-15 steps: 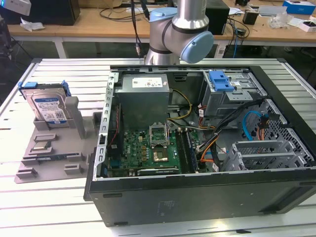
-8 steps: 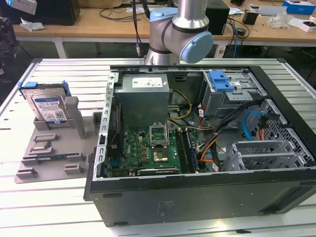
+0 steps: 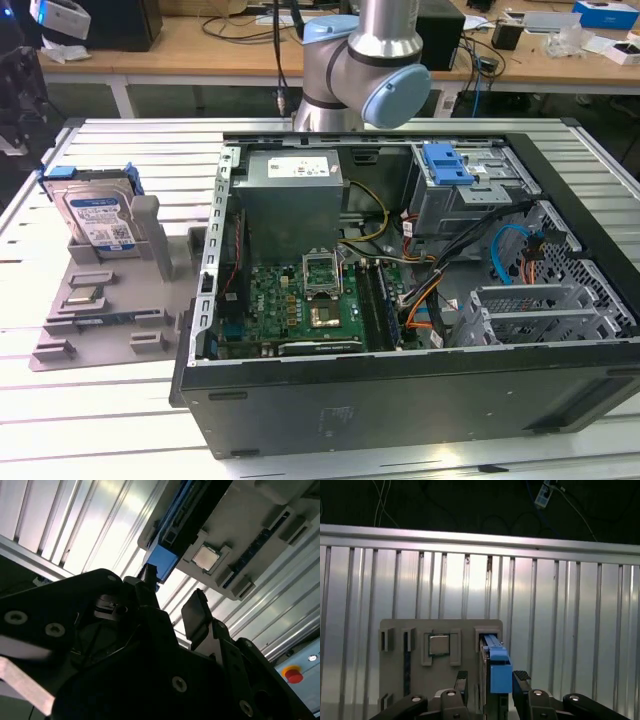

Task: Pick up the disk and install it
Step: 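Pick up the disk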

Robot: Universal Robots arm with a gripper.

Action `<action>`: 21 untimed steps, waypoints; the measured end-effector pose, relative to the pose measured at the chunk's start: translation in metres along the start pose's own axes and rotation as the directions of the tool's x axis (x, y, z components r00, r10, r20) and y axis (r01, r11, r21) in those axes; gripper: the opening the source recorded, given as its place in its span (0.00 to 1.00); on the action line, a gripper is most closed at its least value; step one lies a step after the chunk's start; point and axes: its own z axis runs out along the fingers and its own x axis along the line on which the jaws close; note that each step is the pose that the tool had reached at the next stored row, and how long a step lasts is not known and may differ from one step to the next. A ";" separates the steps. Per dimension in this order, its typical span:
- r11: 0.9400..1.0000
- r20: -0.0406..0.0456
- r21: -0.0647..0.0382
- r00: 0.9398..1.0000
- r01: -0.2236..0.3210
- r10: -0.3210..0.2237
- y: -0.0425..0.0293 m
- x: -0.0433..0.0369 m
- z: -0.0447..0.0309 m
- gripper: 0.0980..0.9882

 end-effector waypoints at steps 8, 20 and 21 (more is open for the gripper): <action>0.999 -0.014 -0.002 0.999 0.042 -0.042 -0.0146 -0.0055 0.0223 0.43; 0.997 -0.022 -0.003 0.997 0.077 -0.077 -0.0171 -0.0106 0.0481 0.43; 0.997 -0.023 -0.003 0.997 0.079 -0.079 -0.0175 -0.0106 0.0501 0.43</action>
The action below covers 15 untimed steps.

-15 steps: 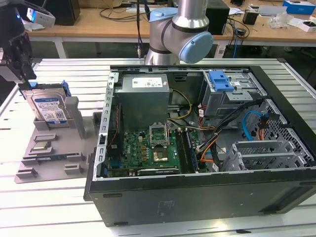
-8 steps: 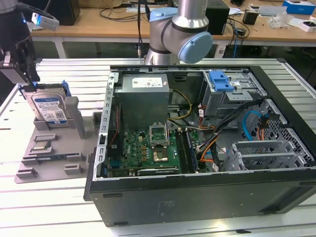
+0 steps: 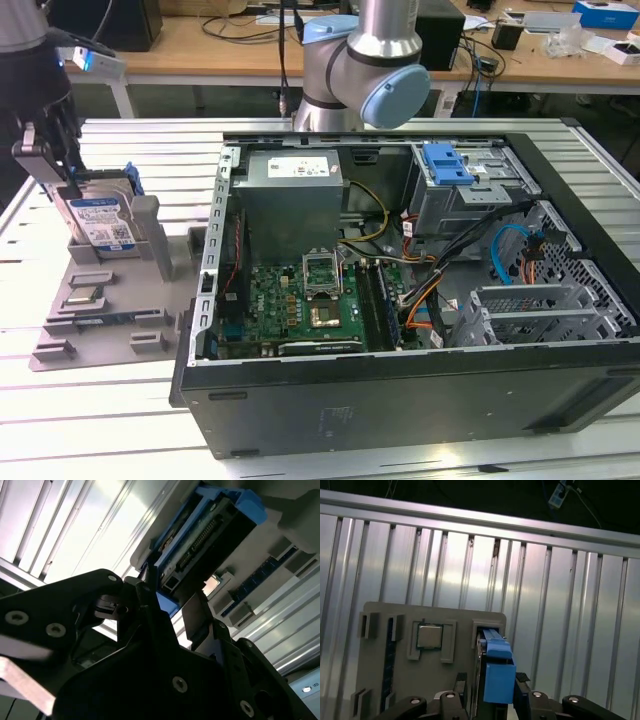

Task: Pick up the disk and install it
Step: 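Pick up the disk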

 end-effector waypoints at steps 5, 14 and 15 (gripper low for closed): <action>1.000 -0.004 -0.001 1.000 0.012 -0.012 -0.0021 -0.0004 0.0104 0.43; 1.000 -0.004 -0.001 1.000 0.012 -0.012 -0.0055 -0.0009 0.0190 0.43; 1.000 -0.004 -0.001 1.000 0.012 -0.012 -0.0055 -0.0009 0.0192 0.43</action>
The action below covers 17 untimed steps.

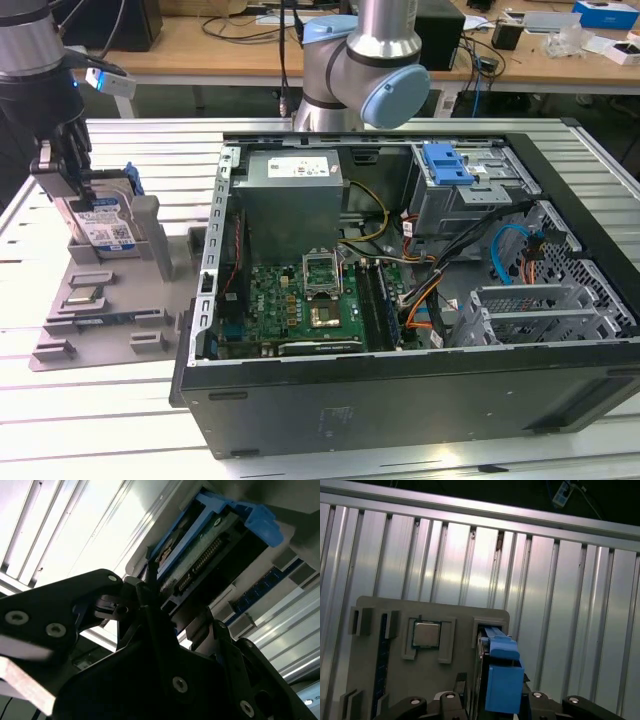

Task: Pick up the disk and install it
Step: 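Pick up the disk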

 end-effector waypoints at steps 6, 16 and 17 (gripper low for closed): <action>1.000 0.000 0.000 1.000 0.000 0.000 0.0000 0.0000 0.0002 0.34; 1.000 0.000 0.000 1.000 -0.011 0.011 0.0000 0.0000 0.0005 0.31; 1.000 0.001 0.000 1.000 -0.025 0.025 0.0000 -0.0001 0.0005 0.31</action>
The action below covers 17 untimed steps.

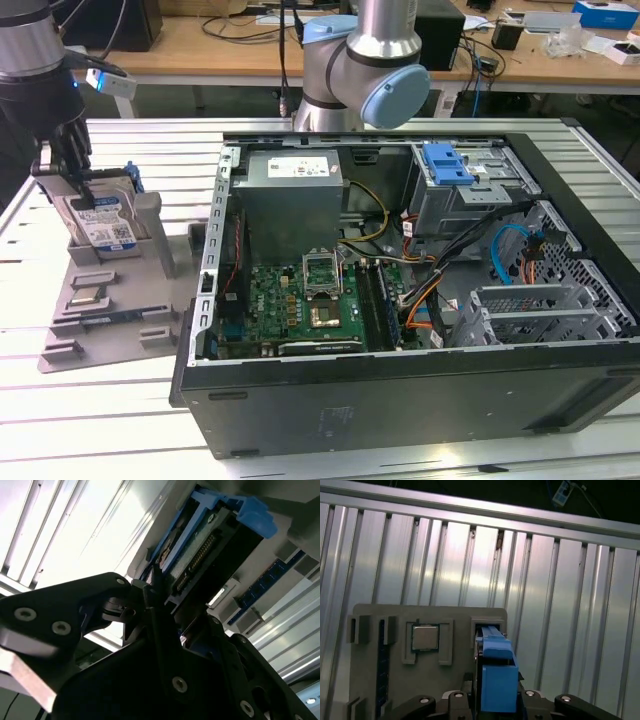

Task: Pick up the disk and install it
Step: 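Pick up the disk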

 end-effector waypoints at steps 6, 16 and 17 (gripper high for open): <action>0.992 0.005 -0.001 0.992 -0.129 0.129 0.0000 0.0000 0.0000 0.31; 0.990 0.006 -0.001 0.990 -0.139 0.139 0.0000 0.0001 0.0000 0.30; 0.990 0.006 -0.001 0.990 -0.138 0.138 0.0000 0.0000 0.0000 0.30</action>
